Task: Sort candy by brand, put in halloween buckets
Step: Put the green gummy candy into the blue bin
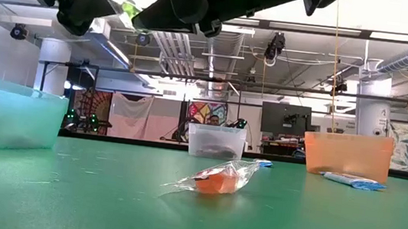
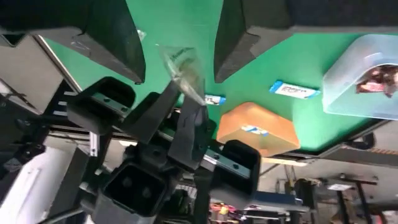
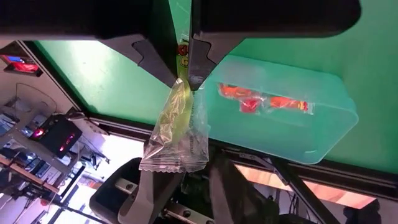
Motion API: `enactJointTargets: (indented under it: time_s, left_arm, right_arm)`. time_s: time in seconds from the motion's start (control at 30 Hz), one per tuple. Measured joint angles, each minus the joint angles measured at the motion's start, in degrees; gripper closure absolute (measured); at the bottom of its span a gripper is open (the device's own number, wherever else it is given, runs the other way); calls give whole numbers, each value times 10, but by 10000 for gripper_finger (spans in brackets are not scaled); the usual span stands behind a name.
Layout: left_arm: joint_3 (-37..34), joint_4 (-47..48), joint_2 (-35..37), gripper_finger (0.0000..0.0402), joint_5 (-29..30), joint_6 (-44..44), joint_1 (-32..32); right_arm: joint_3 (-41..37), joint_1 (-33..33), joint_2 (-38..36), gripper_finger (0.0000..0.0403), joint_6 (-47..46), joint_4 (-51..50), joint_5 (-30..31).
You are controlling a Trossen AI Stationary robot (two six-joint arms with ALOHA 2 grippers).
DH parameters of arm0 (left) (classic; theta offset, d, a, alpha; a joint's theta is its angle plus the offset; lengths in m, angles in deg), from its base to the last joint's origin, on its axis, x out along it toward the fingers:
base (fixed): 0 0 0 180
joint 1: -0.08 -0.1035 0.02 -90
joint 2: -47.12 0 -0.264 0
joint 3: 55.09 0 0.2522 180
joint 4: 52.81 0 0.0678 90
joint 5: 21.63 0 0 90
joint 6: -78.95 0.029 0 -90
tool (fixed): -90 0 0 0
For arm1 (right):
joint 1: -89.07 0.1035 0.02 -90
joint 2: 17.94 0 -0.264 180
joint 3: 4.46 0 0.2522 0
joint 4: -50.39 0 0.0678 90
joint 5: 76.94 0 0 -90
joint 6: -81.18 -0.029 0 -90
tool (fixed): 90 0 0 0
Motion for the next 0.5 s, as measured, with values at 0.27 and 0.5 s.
enactJointTargets:
  time_s: [0.27, 0.5]
  left_arm:
    - [0, -1, 0, 324, 11, 0, 0]
    - [0, -2, 0, 395, 16, 0, 0]
  right_arm:
    - [3, 0, 0, 385, 2, 0, 0]
    - [3, 0, 0, 384, -8, -1, 0]
